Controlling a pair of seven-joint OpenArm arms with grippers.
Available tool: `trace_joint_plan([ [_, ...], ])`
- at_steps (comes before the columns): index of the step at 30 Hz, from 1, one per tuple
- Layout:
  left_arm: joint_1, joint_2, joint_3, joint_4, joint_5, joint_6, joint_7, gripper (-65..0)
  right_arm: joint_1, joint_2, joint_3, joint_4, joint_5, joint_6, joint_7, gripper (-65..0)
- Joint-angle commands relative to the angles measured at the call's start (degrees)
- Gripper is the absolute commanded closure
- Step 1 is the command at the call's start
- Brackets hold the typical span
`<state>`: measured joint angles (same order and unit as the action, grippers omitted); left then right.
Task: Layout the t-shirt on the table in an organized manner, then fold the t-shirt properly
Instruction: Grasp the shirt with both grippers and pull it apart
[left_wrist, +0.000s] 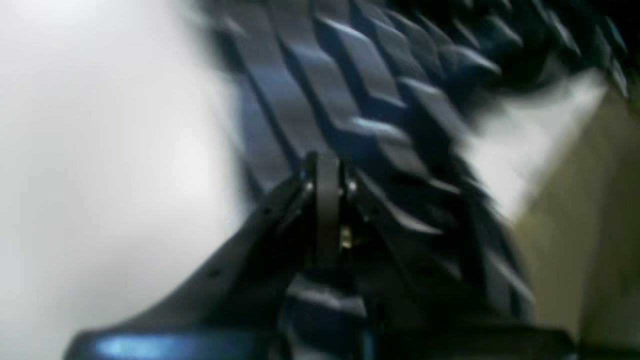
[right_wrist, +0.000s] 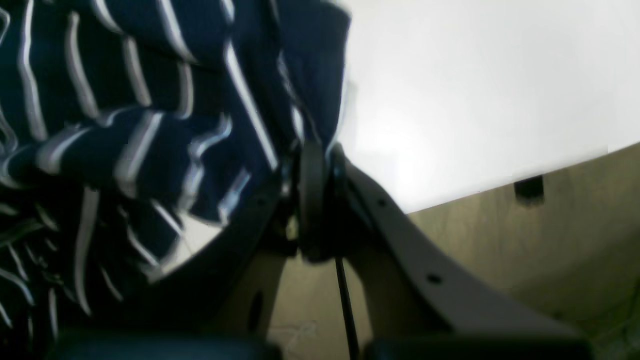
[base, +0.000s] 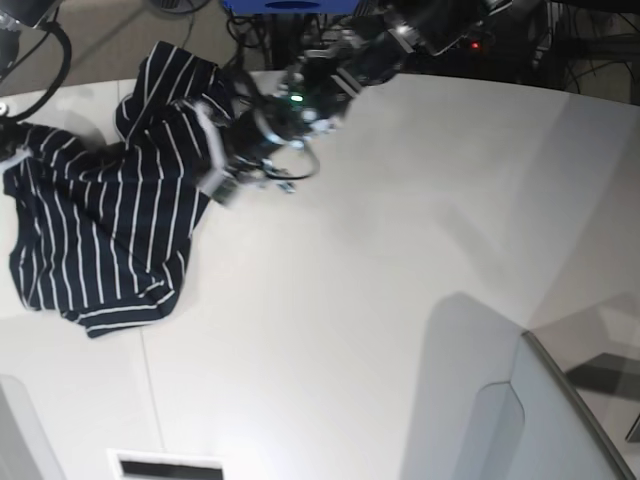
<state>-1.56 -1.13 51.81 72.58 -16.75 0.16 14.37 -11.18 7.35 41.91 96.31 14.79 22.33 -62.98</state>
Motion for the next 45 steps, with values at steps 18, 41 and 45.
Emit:
trace_joint_plan([
  [18,-13.87,-4.54,8.89,-18.03,0.18,0.41,-4.48,0.0,-3.37,-3.79,-14.7,2.9,0.55,0.31,0.7,-0.6],
  [41,-28.55,-6.22,-14.58,-19.78,-0.43,0.06,-2.72,0.0,8.85,-10.65,-35.98,2.28,4.6,0.4,-6.16,-39.8],
  [45,-22.66,-7.18,-23.81,-5.37,-0.43,-0.03,10.73,0.0,5.16,-10.04,-31.14,12.39,8.99,0.4,-8.89,-45.8],
])
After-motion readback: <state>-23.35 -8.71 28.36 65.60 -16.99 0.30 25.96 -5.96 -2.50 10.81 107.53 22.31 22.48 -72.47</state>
